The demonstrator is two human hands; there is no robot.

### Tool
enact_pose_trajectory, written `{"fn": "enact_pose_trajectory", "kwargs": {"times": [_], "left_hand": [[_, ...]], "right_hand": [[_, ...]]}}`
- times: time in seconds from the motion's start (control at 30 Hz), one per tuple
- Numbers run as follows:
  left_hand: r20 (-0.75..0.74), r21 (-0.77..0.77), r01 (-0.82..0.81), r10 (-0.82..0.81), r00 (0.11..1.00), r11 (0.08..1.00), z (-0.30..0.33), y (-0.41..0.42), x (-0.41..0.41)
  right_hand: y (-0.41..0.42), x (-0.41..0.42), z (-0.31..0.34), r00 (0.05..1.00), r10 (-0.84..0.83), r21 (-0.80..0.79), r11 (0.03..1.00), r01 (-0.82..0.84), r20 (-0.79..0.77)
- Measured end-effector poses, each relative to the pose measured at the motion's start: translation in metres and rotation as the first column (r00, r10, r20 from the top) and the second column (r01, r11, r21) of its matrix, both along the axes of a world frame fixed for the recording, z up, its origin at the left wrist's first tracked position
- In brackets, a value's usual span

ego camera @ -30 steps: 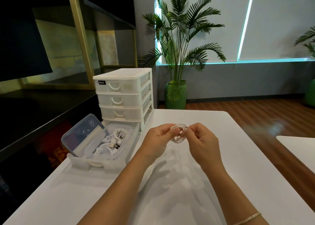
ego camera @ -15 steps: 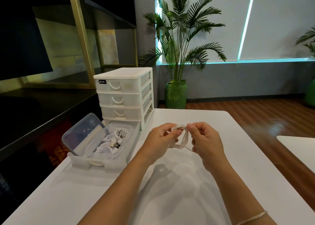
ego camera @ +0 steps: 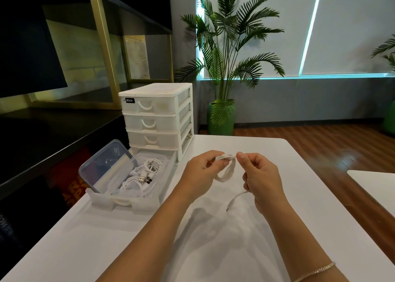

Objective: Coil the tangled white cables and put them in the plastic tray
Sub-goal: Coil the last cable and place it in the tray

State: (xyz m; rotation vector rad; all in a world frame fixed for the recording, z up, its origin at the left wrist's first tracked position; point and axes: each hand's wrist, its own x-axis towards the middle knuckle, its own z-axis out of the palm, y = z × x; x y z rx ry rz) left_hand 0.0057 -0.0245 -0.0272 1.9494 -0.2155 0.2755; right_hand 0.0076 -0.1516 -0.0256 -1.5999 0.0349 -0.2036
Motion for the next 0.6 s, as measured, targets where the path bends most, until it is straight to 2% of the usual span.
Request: {"fn": "enact_pose_trajectory", "kwargs": {"times": [0.07,0.17,0.3,0.47,0.6], "left_hand": [[-0.139,-0.227,0.12,-0.155,0.978,0.966,0.004,-0.003,-0.005],[-0.163,-0.282,0.197,-0.249,0.955,0.939,0.002,-0.003,-0.005],[-0.138,-0.175,0.175,-0.2,0.97,0.969,-0.002,-0.003,-0.002],[0.019,0.137,0.042,-0.045,0.999,0.99,-0.007,-0.012,-0.005],[0.108,0.144,-0.046,0.031,0.994,0.989,-0.009,-0.018,-0.008]], "right_hand": [[0.0,0.0,0.002,1.0,-0.015,0.005,1.0,0.015,0.01],[-0.001,-0.002,0.003,1.0,0.001,-0.043,0.999,-0.001,-0.007],[-0.002,-0.001,0.003,0.999,0.027,-0.09,0.996,-0.03,-0.029],[0.0,-0.001,0.0,0.999,0.041,-0.097,0.994,-0.042,-0.012],[-0.001,0.002,-0.001,0.998,0.022,-0.131,0.991,-0.029,-0.052]]}}
